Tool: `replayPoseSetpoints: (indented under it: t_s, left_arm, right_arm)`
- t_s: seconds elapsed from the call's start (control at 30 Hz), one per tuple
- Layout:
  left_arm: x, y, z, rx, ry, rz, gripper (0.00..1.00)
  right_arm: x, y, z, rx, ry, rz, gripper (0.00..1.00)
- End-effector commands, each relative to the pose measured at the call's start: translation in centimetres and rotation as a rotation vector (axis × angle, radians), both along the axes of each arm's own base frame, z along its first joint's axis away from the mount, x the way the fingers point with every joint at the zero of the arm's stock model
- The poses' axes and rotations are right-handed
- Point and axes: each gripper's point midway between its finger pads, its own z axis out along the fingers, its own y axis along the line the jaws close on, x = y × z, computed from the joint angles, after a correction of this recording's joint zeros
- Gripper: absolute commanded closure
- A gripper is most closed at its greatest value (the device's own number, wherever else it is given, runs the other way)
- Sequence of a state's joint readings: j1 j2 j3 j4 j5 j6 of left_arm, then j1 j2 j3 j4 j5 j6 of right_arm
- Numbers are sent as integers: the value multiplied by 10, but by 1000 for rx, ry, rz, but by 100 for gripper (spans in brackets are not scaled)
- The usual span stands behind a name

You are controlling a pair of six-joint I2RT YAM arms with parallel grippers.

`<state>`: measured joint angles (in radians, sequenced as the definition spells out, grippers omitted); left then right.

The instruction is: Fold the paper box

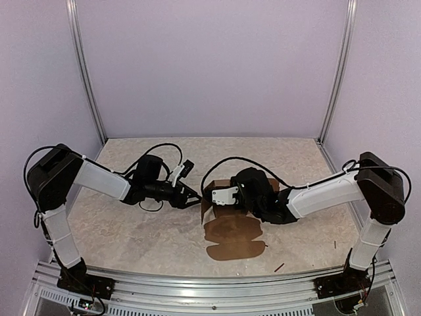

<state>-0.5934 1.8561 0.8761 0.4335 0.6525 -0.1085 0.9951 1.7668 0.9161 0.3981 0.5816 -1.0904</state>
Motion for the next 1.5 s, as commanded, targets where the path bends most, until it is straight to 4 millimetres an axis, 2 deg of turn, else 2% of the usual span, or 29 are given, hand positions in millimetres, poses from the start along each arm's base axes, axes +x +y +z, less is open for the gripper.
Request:
replayPoseSetpoints:
  t_s: [0.0, 0.17, 0.33, 0.53, 0.57, 0.77, 0.97, 1.07, 1.27, 1.47]
  left_arm:
    - [-25, -11, -11, 22, 34, -118, 43]
    - [-37, -13, -15, 5, 52, -164, 42]
    - [-46, -21, -7, -37, 28, -234, 41]
    - [-65, -26, 7, -100, -30, -341, 39]
    - [-67, -25, 7, -99, -40, -342, 35]
    - [-41, -34, 7, -57, -82, -224, 34]
    - [-36, -49, 13, -61, -142, -190, 34]
    - [-31, -55, 8, -58, -133, -185, 35]
    - [-14, -57, 4, -45, -151, -117, 37]
    - [-8, -64, -5, -37, -144, -125, 36]
  right_arm:
    - [-8, -2, 12, 47, -26, -1, 100]
    - [-13, -6, 11, 60, -30, 1, 100]
    - [-12, -7, 4, 75, -17, -14, 100]
    - [-10, -4, 9, 92, 0, -26, 100]
    - [-11, -4, 10, 92, 4, -27, 100]
    - [-12, -2, 8, 99, 40, -29, 100]
    - [-12, 0, 7, 124, 80, -43, 100]
    - [-13, 0, 6, 133, 95, -48, 100]
    - [-17, -8, -19, 76, 105, -46, 100]
    - [-18, -14, -17, 77, 97, -61, 98]
